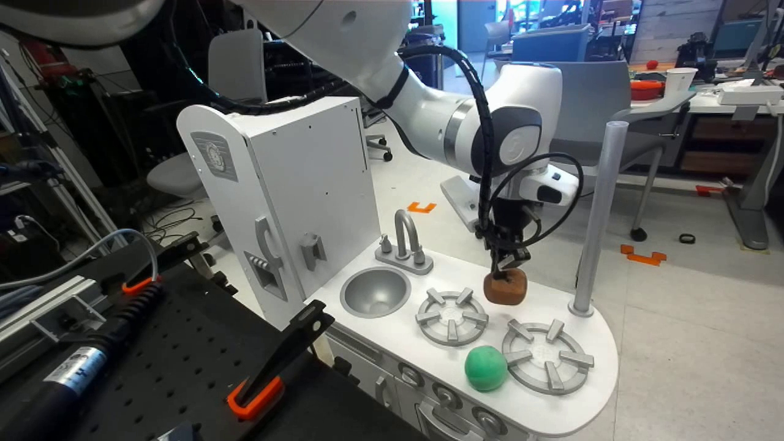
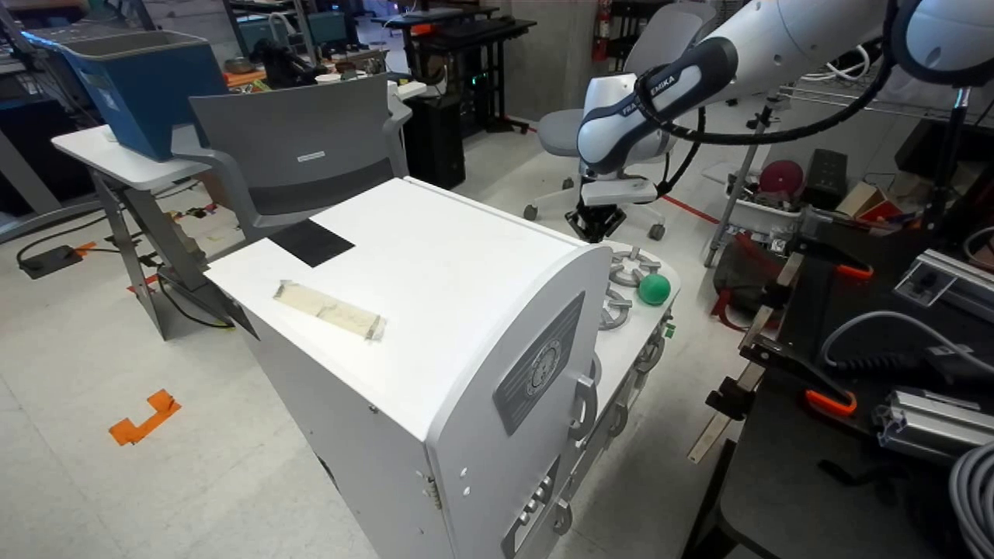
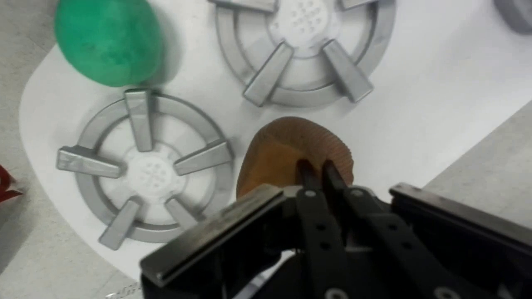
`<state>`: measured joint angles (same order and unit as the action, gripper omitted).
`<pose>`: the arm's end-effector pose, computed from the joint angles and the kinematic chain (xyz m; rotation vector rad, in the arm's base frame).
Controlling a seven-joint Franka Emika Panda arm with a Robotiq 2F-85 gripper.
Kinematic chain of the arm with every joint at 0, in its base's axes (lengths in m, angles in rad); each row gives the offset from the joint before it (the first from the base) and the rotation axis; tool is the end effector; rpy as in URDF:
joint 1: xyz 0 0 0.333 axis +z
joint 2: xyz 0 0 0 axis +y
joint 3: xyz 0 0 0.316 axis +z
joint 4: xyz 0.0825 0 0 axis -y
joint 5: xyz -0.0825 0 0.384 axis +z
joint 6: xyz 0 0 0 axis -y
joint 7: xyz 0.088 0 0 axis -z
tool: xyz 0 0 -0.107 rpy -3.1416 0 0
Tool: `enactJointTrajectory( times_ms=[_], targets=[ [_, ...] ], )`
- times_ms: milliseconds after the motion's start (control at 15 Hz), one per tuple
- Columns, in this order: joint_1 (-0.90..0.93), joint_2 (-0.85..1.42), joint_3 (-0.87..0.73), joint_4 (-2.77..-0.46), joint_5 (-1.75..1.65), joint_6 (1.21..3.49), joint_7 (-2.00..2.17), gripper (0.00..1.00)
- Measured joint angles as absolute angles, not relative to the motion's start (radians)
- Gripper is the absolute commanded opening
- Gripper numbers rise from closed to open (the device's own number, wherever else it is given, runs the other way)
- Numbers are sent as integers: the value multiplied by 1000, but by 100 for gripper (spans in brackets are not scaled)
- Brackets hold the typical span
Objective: Move the brown object to the left
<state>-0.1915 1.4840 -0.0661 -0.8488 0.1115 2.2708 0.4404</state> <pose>0.7195 -0.1659 -0.0386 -2.9328 1.0940 0.0953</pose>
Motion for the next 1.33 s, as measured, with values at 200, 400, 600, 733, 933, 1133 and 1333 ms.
enactJointTrajectory(
  times_ms=[200,400,600,733,933,1133,1333],
  targets=[
    [-165,1484,-14,-853,112,2260,376,2],
    [-141,1486,2,-877,112,2232,344,2],
    [-126,1487,-1,-902,112,2210,339,2],
    [-119,1486,-11,-911,111,2199,339,2],
    [-116,1485,-19,-911,111,2178,339,2],
    [-115,1485,-24,-912,110,2168,339,2],
    [-114,1485,-25,-912,110,2165,337,2]
  ],
)
